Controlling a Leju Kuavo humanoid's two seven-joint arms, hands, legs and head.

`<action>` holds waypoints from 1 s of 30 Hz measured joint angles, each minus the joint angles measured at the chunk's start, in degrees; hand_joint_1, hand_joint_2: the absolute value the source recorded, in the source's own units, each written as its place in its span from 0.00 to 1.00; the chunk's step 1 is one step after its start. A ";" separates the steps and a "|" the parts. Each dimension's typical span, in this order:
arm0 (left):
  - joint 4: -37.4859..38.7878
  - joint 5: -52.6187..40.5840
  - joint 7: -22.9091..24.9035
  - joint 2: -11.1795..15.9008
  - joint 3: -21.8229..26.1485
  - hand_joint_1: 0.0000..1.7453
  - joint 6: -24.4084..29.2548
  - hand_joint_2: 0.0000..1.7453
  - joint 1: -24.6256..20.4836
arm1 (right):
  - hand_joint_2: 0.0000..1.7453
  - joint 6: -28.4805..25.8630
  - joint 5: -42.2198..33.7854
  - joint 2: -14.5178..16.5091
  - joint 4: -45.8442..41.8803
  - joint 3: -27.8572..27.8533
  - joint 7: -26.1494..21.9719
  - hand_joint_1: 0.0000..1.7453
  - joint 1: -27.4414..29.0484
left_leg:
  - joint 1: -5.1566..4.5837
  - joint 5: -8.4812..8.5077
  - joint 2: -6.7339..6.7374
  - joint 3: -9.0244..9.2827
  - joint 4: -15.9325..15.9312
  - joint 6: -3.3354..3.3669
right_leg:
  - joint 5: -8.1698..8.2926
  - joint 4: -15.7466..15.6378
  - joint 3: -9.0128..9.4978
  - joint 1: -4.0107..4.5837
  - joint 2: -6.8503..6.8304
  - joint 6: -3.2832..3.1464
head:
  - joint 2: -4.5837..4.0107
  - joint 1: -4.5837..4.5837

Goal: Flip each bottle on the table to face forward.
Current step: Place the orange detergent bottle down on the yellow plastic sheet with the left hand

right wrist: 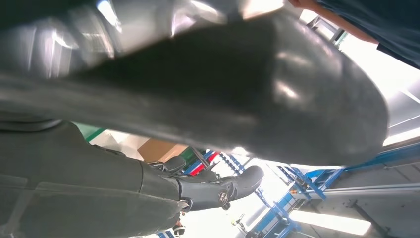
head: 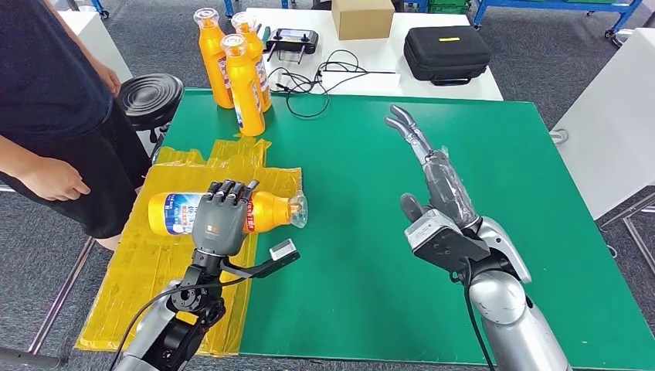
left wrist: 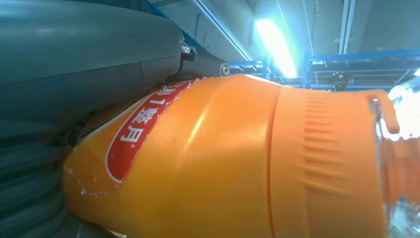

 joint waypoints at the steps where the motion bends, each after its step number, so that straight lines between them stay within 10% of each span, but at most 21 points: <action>1: 0.18 0.01 -0.20 0.01 -0.01 1.00 0.00 1.00 -0.05 | 0.00 0.00 0.01 -0.02 0.04 0.01 -0.08 0.00 -0.03 | 0.00 0.00 0.00 0.00 0.00 0.00 | 0.00 0.00 0.00 0.00 0.00 0.00 | 0.00 0.00; 6: 2.94 0.54 -3.31 -0.23 -0.02 0.95 0.00 1.00 -0.78 | 0.00 0.09 0.03 -0.03 0.93 0.08 -1.33 0.00 -0.82 | 0.00 0.00 0.00 0.00 0.00 0.00 | 0.00 0.00 0.00 0.00 0.00 0.00 | 0.00 0.00; 9: 6.03 2.71 -4.02 -0.54 -0.84 0.20 0.00 1.00 -1.48 | 0.00 0.18 0.08 -0.01 1.84 0.25 -1.71 0.00 -1.45 | 0.00 0.00 0.00 0.00 0.00 0.00 | 0.00 0.00 0.00 0.00 0.00 0.00 | 0.00 0.01; 10: 7.27 3.71 -4.20 -0.61 -1.31 0.00 0.00 0.75 -1.81 | 0.00 0.20 0.08 -0.01 2.15 0.32 -1.79 0.00 -1.66 | 0.00 0.00 0.00 0.00 0.00 0.00 | 0.00 0.00 0.00 0.00 0.00 0.00 | 0.00 0.01; 13: 11.58 6.21 -5.20 -0.93 -2.47 0.00 -0.13 0.00 -3.24 | 0.00 0.24 0.08 0.07 3.12 0.54 -2.02 0.00 -2.42 | 0.00 0.01 -0.02 0.00 0.00 0.00 | 0.00 0.01 0.02 0.00 0.00 0.00 | 0.00 0.00; 21: 20.55 15.31 -10.20 -1.65 -2.89 0.00 -16.33 0.00 -6.05 | 0.00 1.98 0.36 1.10 6.83 1.67 -2.51 0.00 -5.64 | 0.00 0.01 -0.01 0.00 0.00 0.00 | 0.00 0.03 0.02 0.01 0.00 0.00 | 0.00 0.00; 30: 23.11 17.06 -11.07 -1.63 -2.22 0.00 -17.29 0.00 -7.09 | 0.00 2.50 0.56 2.58 10.55 3.09 -2.73 0.00 -8.38 | 0.02 0.01 -0.04 0.01 -0.01 0.00 | 0.00 0.04 0.05 0.02 -0.01 0.00 | 0.00 0.01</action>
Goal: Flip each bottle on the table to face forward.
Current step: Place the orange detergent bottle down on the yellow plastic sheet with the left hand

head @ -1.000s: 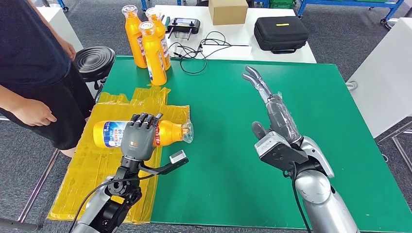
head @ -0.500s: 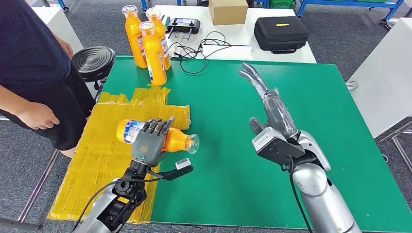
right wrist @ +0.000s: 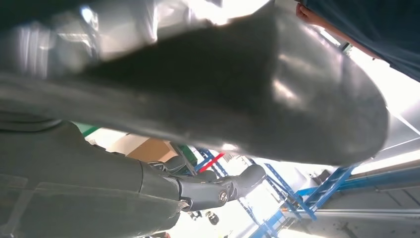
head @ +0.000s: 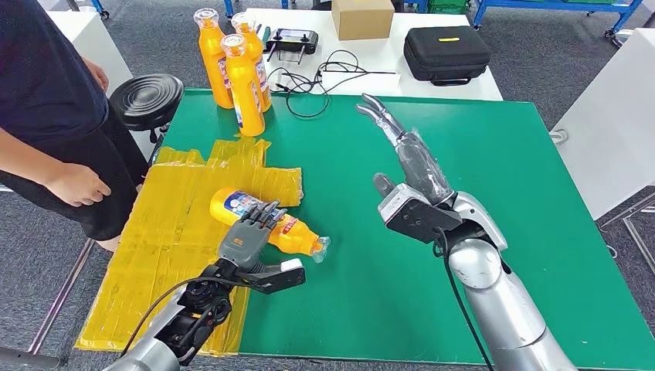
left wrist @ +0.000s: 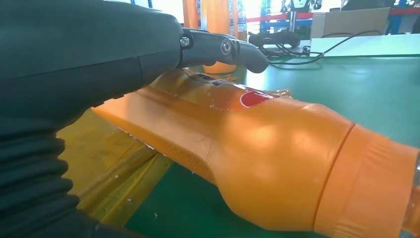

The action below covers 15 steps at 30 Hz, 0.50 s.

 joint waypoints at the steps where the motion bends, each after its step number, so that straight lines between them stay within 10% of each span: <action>1: 0.11 0.15 0.02 0.00 0.02 0.00 -0.01 0.00 -0.02 | 0.00 0.10 0.00 0.09 0.27 0.11 -0.08 0.00 -0.19 | 0.00 0.00 0.00 0.00 0.00 0.00 | 0.00 0.00 0.01 0.00 0.00 0.00 | 0.00 0.00; 15: 0.60 14.04 -9.68 0.16 4.44 0.00 -6.00 0.00 -1.00 | 0.00 0.68 0.37 1.82 5.55 1.91 -1.18 0.00 -4.33 | 0.00 0.02 0.01 0.17 0.00 -0.01 | 0.00 0.02 0.13 0.00 0.00 0.00 | 0.00 0.00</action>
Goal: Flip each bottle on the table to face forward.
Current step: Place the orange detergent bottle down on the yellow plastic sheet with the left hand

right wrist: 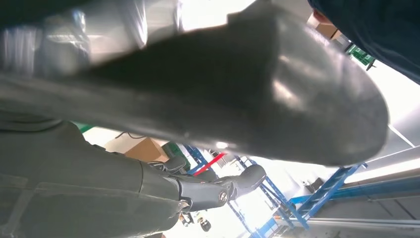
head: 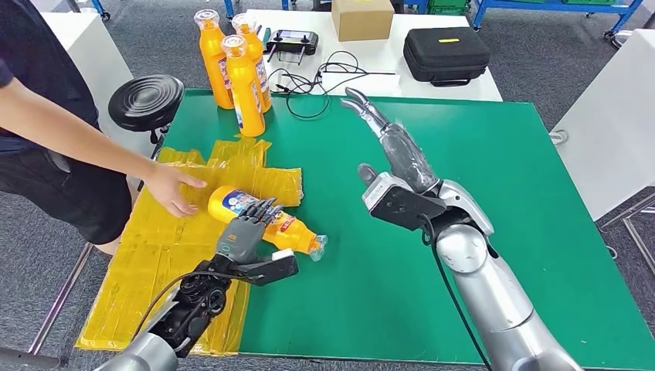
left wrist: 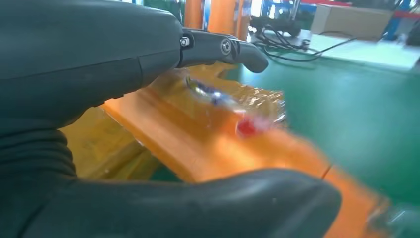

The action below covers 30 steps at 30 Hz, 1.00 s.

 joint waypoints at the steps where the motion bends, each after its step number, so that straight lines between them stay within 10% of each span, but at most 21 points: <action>1: -0.24 3.51 -2.79 0.07 1.23 0.00 -0.94 0.00 0.00 | 0.00 -0.04 0.01 0.03 0.24 0.10 -0.02 0.00 -0.09 | 0.00 0.01 0.00 0.00 0.00 0.00 | 0.00 0.00 -0.01 0.00 0.00 0.00 | 0.00 0.00; 9: -11.58 33.02 -15.94 1.29 11.42 0.00 -12.80 0.00 1.38 | 0.00 -1.57 -0.09 0.17 1.17 0.41 -0.37 0.00 -0.05 | 0.01 0.02 0.03 -0.05 0.00 -0.01 | 0.00 0.05 -0.06 0.01 0.01 0.00 | 0.00 0.00; 14: -34.49 58.51 -15.52 3.02 14.45 0.00 -20.96 0.00 5.38 | 0.00 -6.13 -0.11 0.15 1.20 0.17 -2.65 0.00 1.72 | 0.01 0.00 0.05 -0.10 0.01 -0.02 | -0.01 0.03 -0.13 0.00 0.01 0.00 | 0.00 0.01; 21: -55.71 63.03 -15.21 4.41 16.42 0.00 -22.12 0.00 9.37 | 0.00 -8.29 0.00 0.10 0.74 -0.52 -3.87 0.00 4.54 | 0.01 0.00 -0.02 -0.12 -0.01 -0.02 | -0.03 0.01 -0.12 0.00 -0.01 -0.02 | 0.00 0.01; 30: -62.83 63.25 -15.32 5.40 17.02 0.00 -22.28 0.00 11.99 | 0.00 -10.81 0.58 1.01 0.70 -0.80 -6.41 0.00 5.37 | 0.01 0.03 -0.03 -0.07 0.00 -0.02 | -0.01 0.02 -0.07 0.01 -0.01 -0.01 | 0.01 0.00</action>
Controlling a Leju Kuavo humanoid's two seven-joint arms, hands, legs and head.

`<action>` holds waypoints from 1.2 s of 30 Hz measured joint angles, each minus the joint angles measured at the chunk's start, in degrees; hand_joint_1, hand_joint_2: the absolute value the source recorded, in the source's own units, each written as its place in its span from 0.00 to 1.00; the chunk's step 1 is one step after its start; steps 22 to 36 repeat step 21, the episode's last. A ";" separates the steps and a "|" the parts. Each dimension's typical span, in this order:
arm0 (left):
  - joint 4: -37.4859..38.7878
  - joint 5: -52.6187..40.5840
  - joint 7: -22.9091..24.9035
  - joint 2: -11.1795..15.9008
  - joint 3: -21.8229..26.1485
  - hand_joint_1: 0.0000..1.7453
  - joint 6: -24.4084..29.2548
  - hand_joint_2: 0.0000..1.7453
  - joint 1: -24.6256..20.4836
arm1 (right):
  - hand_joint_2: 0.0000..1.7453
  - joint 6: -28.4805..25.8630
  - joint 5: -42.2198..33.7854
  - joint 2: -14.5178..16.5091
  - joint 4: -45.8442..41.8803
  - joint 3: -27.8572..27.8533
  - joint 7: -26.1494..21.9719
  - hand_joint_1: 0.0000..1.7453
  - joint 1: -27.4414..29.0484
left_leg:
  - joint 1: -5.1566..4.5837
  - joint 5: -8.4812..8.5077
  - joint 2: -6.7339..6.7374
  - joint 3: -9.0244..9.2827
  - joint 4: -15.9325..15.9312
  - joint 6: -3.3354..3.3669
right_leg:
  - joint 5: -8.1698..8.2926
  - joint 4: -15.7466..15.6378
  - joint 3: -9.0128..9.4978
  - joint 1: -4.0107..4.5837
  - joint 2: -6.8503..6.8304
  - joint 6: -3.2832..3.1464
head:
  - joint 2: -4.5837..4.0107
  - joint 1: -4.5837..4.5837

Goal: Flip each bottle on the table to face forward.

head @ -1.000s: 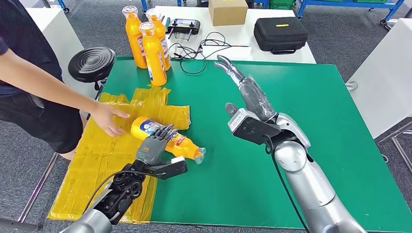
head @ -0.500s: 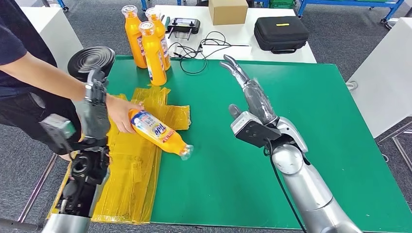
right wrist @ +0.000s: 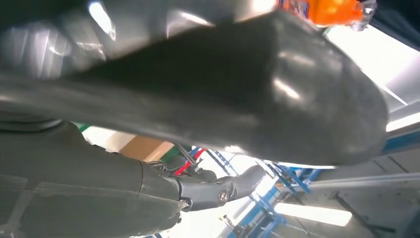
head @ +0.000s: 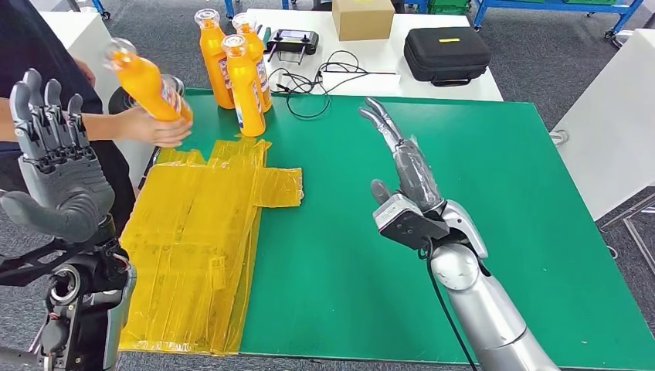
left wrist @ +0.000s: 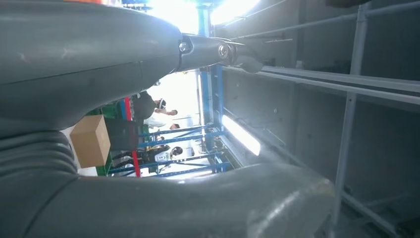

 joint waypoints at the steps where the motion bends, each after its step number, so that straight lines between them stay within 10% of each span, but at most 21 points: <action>1: -0.37 -0.04 0.40 0.09 -0.01 0.00 -0.14 0.00 0.22 | 0.00 -0.48 -0.15 0.25 0.01 0.00 -0.38 0.00 0.01 | 0.00 0.00 0.00 0.00 0.00 0.00 | 0.00 0.00 0.00 0.00 0.00 0.00 | 0.00 0.00; 36: -1.85 0.16 3.03 1.23 -0.04 0.00 -1.86 0.00 1.54 | 0.00 -4.53 -3.01 2.53 0.02 -0.07 -2.35 0.00 -0.03 | 0.00 0.00 0.00 0.00 0.00 0.00 | -0.01 0.00 -0.01 0.00 0.00 -0.01 | -0.01 0.02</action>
